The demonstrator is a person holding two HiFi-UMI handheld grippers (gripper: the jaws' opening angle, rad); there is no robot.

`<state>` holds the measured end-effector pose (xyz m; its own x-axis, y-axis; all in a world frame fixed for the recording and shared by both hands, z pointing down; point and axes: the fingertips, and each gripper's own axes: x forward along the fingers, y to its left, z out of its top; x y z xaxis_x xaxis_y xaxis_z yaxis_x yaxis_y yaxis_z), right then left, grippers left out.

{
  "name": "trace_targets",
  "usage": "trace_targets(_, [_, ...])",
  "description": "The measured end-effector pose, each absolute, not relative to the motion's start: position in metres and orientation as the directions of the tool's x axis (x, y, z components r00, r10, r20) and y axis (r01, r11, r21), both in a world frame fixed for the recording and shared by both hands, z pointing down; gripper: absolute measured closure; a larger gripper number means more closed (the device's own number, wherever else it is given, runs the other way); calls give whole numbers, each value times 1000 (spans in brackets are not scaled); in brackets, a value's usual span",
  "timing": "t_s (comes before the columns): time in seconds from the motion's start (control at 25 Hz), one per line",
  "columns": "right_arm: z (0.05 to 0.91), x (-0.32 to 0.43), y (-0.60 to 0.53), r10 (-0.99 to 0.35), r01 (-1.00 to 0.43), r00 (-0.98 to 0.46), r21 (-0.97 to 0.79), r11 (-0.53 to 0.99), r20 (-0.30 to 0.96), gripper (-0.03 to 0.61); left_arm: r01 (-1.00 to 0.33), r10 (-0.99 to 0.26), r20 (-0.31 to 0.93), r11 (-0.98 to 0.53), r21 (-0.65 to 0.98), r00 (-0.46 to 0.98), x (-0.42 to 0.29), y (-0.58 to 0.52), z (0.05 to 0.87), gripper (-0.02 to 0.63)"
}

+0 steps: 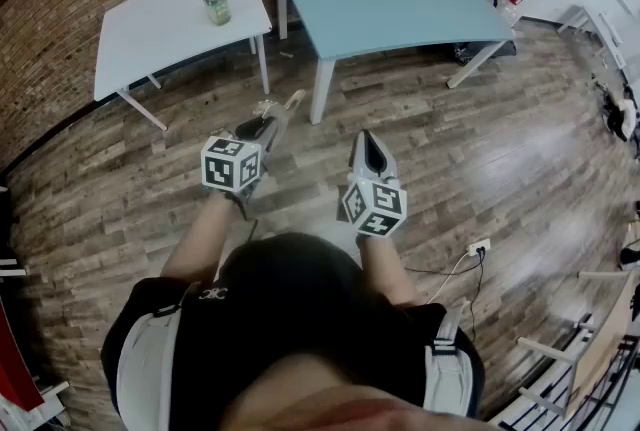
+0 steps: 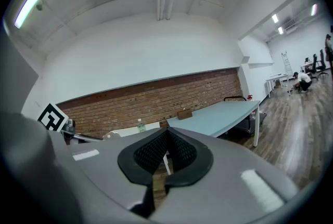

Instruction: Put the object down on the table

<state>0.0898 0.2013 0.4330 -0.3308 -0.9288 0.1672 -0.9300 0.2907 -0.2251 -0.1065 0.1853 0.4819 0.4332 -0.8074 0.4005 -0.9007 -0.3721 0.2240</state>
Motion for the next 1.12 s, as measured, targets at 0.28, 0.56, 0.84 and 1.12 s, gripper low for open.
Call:
trace_targets(0.28, [434, 81, 206, -924, -928, -341, -221, 301, 172, 565, -898, -802, 406, -372, 236, 439, -111, 190, 487, 531])
trace_targets(0.56, [434, 73, 206, -922, -922, -347, -242, 303, 170, 565, -897, -801, 404, -373, 239, 441, -117, 188, 488, 531])
trace_targets(0.84, [438, 60, 212, -918, -924, -349, -232, 304, 186, 565, -887, -791, 407, -379, 262, 458, -125, 190, 492, 531])
trace_targets(1.12, [440, 47, 219, -926, -933, -325, -224, 281, 193, 565, -873, -773, 408, -408, 268, 486, -134, 191, 498, 532])
